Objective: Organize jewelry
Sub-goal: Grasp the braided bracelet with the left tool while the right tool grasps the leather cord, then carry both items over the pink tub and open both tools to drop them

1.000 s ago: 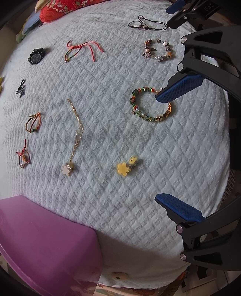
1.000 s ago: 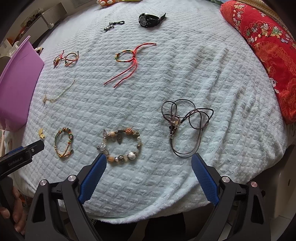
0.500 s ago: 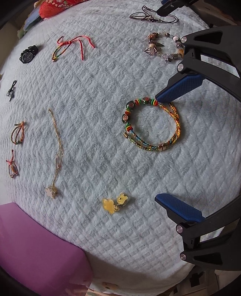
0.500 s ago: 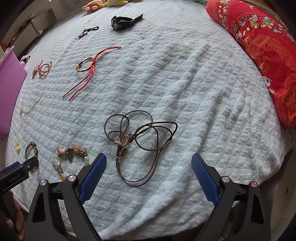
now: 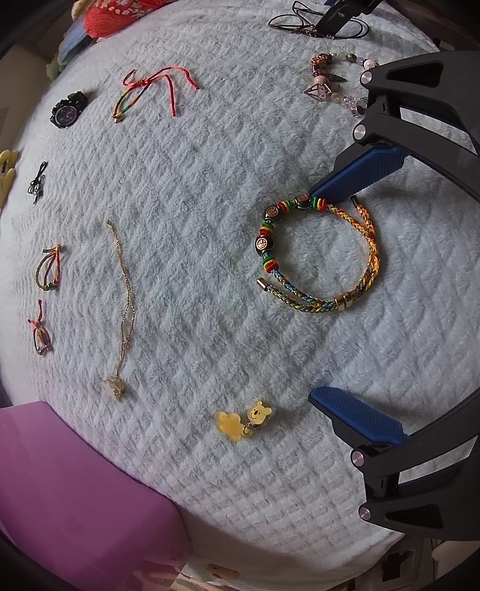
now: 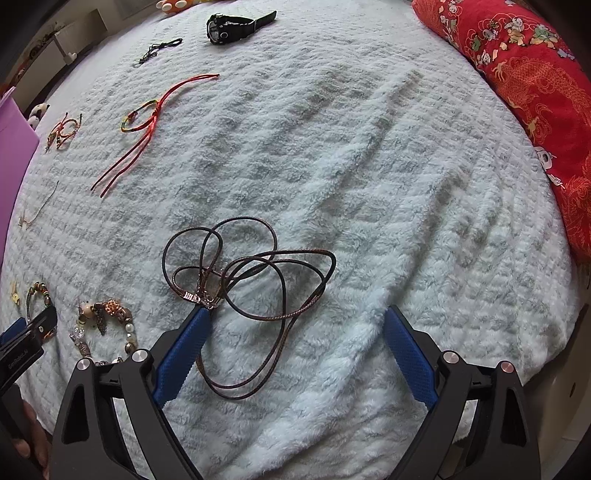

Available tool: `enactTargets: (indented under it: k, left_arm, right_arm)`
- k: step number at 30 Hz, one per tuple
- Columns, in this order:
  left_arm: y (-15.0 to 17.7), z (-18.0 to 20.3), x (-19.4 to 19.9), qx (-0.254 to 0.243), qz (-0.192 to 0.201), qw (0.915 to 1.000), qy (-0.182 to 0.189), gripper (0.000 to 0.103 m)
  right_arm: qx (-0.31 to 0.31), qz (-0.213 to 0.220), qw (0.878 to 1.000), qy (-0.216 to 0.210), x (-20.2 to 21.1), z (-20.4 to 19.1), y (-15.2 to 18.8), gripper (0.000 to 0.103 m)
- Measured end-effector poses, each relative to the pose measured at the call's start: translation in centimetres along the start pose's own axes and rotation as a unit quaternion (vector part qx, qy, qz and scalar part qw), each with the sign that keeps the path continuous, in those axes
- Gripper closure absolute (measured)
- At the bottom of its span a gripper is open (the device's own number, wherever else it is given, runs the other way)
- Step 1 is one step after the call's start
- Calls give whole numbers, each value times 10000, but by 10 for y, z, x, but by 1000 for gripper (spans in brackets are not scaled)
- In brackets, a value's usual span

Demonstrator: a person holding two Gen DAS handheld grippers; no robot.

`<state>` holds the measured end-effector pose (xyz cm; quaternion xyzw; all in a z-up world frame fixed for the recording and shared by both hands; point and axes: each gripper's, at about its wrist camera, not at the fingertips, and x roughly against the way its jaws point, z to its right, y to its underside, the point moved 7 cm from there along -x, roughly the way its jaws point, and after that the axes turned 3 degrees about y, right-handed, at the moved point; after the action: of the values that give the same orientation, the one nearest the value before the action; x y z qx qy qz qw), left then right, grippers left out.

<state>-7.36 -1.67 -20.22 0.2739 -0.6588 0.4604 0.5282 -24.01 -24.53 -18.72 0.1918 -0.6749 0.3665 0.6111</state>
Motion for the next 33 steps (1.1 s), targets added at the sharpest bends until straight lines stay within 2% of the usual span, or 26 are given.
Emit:
enactTargets:
  k: [4, 8, 10, 12, 13, 14, 17, 20, 28, 33]
  left_arm:
    - [3, 1, 6, -18, 60, 10000, 18, 12]
    - [2, 10, 14, -210, 140, 9996, 85, 30]
    - [0, 16, 16, -267, 152, 9995, 68, 36]
    - [1, 21, 17, -292, 152, 9994, 139, 46]
    - [1, 24, 17, -311, 158, 9993, 145, 49]
    - [1, 27, 19, -327, 168, 9992, 167, 56]
    - [-2, 26, 23, -269, 179, 9994, 151, 70]
    - [-6, 20, 27, -121, 132, 9996, 236, 95]
    - [-13, 0, 40, -81, 100, 9988, 474, 96]
    - [-21, -2, 64, -131, 243, 9977, 617, 96]
  right_arm:
    - [-18, 25, 10000, -39, -2, -1, 2, 14]
    - [202, 33, 9998, -28, -5, -11, -1, 19]
    - [336, 71, 9994, 69, -2, -16, -5, 33]
    - [432, 78, 9989, 167, 0, -19, -7, 46]
    - [460, 91, 9989, 71, 2, -20, -7, 69]
    - [515, 74, 9986, -40, 3, -23, -7, 82]
    - [593, 86, 9982, -68, 8, -28, -8, 96]
    - [378, 62, 9989, -255, 16, -26, -9, 97]
    - [257, 92, 9984, -501, 44, -23, -13, 98]
    - [307, 175, 9976, -588, 60, -23, -21, 100]
